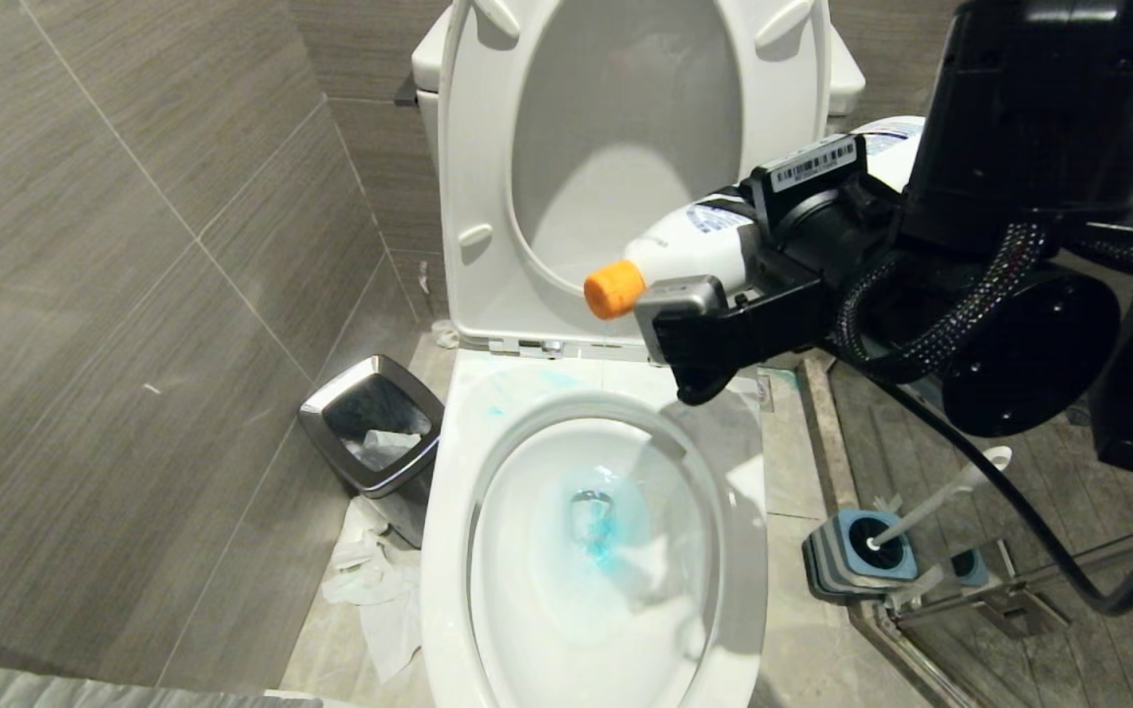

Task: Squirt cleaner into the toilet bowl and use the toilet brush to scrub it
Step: Pour in the cleaning agent, then place the cleaning agent on the floor

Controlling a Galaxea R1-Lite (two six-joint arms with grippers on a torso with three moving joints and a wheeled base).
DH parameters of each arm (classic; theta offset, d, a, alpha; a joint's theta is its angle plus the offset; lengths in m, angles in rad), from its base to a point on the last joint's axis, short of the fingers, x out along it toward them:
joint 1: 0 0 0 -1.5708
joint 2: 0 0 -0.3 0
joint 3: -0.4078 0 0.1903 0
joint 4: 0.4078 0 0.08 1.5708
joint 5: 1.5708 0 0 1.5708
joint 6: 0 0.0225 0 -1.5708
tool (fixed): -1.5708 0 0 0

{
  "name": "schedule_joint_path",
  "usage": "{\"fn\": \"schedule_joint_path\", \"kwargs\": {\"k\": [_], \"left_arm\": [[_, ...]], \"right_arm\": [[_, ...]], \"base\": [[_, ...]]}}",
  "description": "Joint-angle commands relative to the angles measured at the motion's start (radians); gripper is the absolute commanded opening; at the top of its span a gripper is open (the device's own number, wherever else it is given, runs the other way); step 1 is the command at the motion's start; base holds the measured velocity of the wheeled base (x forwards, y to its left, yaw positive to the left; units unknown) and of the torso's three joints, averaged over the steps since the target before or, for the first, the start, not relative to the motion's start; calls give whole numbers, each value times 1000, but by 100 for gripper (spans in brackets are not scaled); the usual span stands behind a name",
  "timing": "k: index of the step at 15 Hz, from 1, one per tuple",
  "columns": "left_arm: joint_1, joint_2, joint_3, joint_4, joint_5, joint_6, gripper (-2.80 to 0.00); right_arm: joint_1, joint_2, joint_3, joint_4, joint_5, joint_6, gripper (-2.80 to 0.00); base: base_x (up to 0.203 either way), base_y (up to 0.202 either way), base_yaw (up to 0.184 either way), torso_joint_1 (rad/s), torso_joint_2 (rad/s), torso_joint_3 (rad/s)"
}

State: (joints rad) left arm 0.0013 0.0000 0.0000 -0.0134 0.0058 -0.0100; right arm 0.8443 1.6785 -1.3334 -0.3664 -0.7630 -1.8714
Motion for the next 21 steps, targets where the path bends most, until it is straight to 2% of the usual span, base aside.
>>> {"fn": "schedule_joint_path", "kwargs": {"k": [1, 3, 7, 10, 12, 15, 16, 18, 21], "left_arm": [[0, 0, 8, 0, 0, -1, -280], [0, 0, 8, 0, 0, -1, -280], [0, 0, 8, 0, 0, -1, -280], [0, 0, 8, 0, 0, -1, -280], [0, 0, 8, 0, 0, -1, -280], [0, 0, 8, 0, 0, -1, -280], [0, 0, 8, 0, 0, -1, -280], [0, 0, 8, 0, 0, -1, -280], [0, 0, 8, 0, 0, -1, -280]], "right_arm": [[5, -2, -37, -1, -4, 67, -280], [4, -5, -107, 32, -4, 111, -280], [-4, -53, -188, 135, -11, 328, -280], [-38, -100, -190, 210, -5, 536, -280], [-41, -144, -193, 324, 7, 728, -280], [-72, -202, -192, 389, 23, 919, -280], [-100, -213, -193, 401, 42, 973, -280], [-163, -235, -194, 448, 113, 1132, -280], [-262, -265, -222, 615, 248, 1430, -280]], "base": [[0, 0, 0, 0, 0, 0], [0, 0, 0, 0, 0, 0], [0, 0, 0, 0, 0, 0], [0, 0, 0, 0, 0, 0], [0, 0, 0, 0, 0, 0], [0, 0, 0, 0, 0, 0], [0, 0, 0, 0, 0, 0], [0, 0, 0, 0, 0, 0], [0, 0, 0, 0, 0, 0]]}}
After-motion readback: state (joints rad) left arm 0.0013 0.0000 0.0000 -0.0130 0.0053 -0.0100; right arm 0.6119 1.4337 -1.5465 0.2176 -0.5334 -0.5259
